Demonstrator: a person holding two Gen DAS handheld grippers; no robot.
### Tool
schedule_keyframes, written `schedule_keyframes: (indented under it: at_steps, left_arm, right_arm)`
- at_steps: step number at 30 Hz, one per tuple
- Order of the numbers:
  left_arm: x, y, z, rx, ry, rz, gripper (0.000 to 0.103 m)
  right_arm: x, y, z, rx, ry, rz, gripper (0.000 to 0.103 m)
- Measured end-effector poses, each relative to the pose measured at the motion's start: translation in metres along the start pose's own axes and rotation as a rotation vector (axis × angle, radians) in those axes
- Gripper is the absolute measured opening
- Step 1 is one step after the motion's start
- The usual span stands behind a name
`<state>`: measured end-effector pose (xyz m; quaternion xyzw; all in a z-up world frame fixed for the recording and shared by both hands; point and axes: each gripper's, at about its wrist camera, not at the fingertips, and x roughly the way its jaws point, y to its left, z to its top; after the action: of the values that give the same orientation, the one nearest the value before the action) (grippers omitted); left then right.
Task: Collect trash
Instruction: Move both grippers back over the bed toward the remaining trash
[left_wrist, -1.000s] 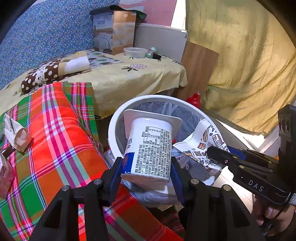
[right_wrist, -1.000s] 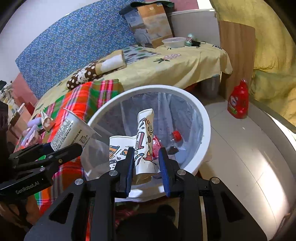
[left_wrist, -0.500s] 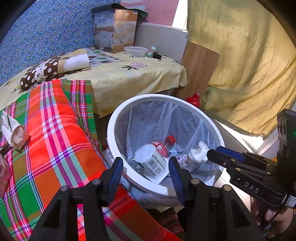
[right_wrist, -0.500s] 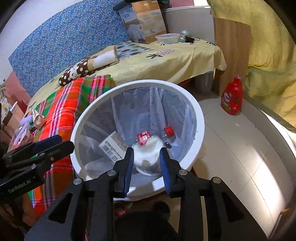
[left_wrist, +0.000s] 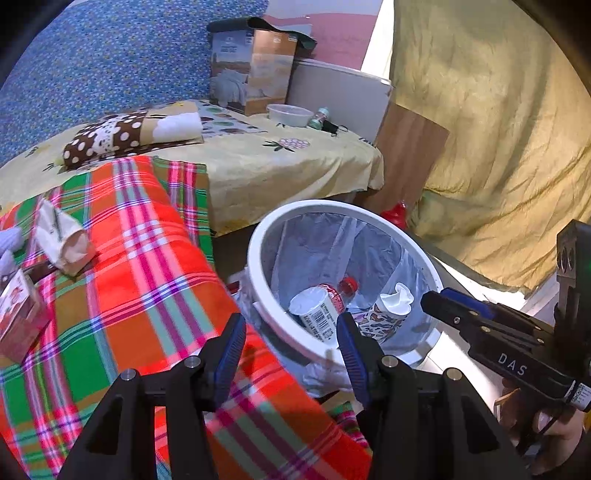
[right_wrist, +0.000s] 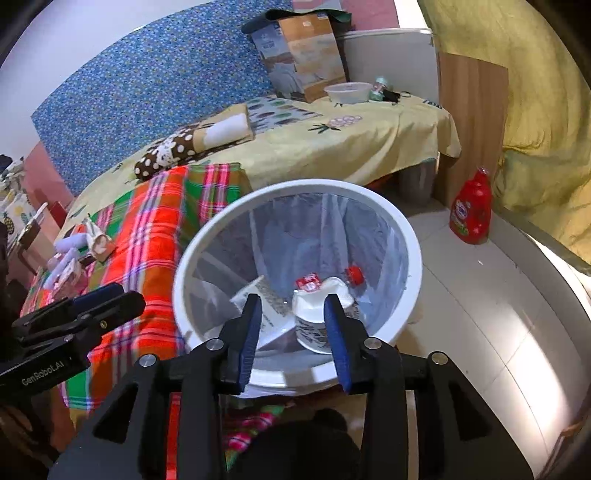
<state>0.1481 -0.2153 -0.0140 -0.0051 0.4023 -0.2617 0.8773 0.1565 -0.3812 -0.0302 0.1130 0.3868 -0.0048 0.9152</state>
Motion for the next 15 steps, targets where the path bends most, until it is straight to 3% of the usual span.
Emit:
schedule_keyframes:
  at_steps: [2, 15]
  left_arm:
    - [-0.007, 0.002, -0.003, -0.006, -0.009, 0.011, 0.051]
    - [-0.049, 0.033, -0.020, -0.077, -0.058, 0.091, 0.051]
  right_arm:
    - [-0.001, 0.004, 0.000, -0.005, -0.006, 0.015, 0.049]
    - [-0.014, 0.040, -0.005, -0.089, -0.027, 0.105, 0.050]
